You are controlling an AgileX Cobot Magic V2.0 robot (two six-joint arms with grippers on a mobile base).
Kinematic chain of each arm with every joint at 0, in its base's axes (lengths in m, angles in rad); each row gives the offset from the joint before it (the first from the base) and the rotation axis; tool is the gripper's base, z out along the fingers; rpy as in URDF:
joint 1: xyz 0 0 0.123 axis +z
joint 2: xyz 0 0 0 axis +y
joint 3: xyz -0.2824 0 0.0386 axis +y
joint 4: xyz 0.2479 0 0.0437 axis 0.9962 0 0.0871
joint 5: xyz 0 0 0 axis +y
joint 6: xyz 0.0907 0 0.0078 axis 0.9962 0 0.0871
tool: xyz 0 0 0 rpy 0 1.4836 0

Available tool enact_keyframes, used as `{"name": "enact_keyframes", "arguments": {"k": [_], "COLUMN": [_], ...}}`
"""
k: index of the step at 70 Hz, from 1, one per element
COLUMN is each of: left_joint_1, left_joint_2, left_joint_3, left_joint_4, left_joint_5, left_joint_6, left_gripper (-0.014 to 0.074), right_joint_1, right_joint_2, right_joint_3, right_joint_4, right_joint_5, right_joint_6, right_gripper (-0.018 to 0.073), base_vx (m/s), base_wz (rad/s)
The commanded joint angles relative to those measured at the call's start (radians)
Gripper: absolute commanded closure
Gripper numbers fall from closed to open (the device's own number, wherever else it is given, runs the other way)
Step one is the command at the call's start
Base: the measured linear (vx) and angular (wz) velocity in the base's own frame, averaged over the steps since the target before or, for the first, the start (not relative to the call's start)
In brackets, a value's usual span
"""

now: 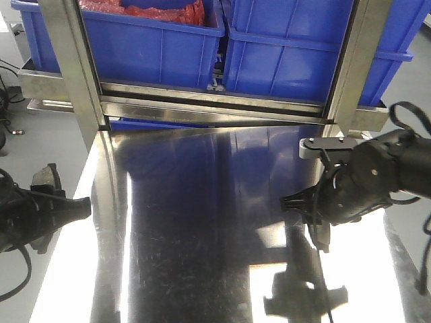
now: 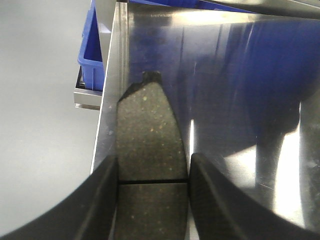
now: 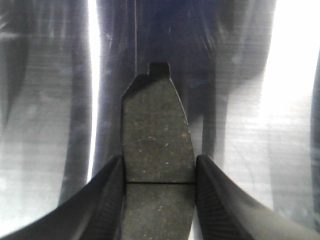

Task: Move and align brake pads A on conveyor
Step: 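Lift the grasped pad with the right gripper and pull it back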

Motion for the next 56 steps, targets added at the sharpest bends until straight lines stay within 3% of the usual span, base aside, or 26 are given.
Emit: {"name": "enact_keyframes", "arguments": {"k": [1, 56], "left_joint_1": [-0.006, -0.006], "left_joint_2": [-0.015, -0.015], "left_joint_3": [-0.026, -0.026], "left_joint_4": [0.051, 0.051], "left_joint_5": [-0.023, -0.023], "left_joint_6": [-0.007, -0.007], "left_gripper": [0.0380, 0.0380], "right_joint_1": [-0.004, -0.004], "right_joint_2": [-0.118, -0.773], "right_joint_3": [0.025, 0.420], "right_joint_4": [-0.014, -0.078], "right_joint_5": [-0.092, -0.347], "right_joint_6": [0.001, -0.003], "right_gripper": [0.0524, 0.0524], "base_vx": [0.00, 0.00], "base_wz": [0.00, 0.00]}}
